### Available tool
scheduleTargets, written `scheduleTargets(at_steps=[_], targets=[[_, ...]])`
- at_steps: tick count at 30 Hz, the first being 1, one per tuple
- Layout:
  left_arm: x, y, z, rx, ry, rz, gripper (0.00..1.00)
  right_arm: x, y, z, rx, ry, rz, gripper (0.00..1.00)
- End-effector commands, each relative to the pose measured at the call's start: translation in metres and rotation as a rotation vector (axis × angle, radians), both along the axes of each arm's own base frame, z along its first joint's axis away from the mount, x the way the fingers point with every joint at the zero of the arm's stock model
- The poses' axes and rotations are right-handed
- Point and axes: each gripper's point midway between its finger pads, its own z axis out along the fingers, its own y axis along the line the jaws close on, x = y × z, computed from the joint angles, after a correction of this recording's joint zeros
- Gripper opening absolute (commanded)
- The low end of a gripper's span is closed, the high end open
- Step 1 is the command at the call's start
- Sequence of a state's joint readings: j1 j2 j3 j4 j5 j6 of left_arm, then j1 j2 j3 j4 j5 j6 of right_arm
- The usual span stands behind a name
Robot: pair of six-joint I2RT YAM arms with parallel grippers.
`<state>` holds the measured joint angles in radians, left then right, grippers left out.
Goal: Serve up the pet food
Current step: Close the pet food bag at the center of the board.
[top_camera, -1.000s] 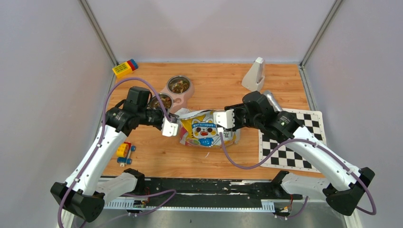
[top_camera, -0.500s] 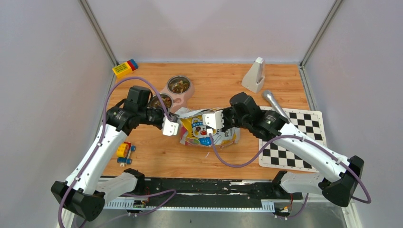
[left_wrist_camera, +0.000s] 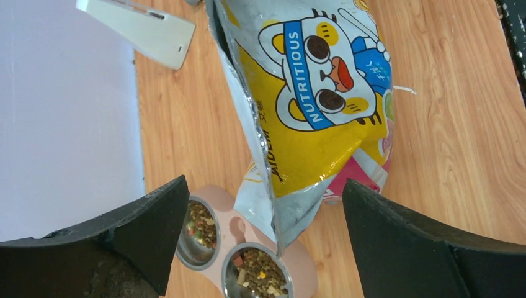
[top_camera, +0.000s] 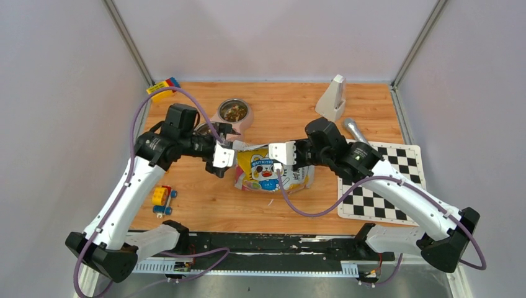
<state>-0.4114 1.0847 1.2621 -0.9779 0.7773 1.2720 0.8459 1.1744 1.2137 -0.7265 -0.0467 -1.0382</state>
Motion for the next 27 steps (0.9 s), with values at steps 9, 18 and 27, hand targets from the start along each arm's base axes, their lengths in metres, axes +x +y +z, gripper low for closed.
scheduleTargets(at_steps=[9, 18, 27], targets=[[0.009, -0.033, -0.003, 0.032, 0.072, 0.061, 0.67, 0.001, 0.001, 0.058, 0.225, 0.033, -0.028, 0.0], [0.032, -0.043, 0.007, -0.021, 0.081, 0.207, 0.01, -0.001, 0.004, 0.055, 0.245, 0.067, -0.027, 0.0], [0.024, -0.048, 0.021, -0.074, 0.115, 0.191, 0.16, -0.007, 0.007, 0.062, 0.297, 0.114, 0.005, 0.0]])
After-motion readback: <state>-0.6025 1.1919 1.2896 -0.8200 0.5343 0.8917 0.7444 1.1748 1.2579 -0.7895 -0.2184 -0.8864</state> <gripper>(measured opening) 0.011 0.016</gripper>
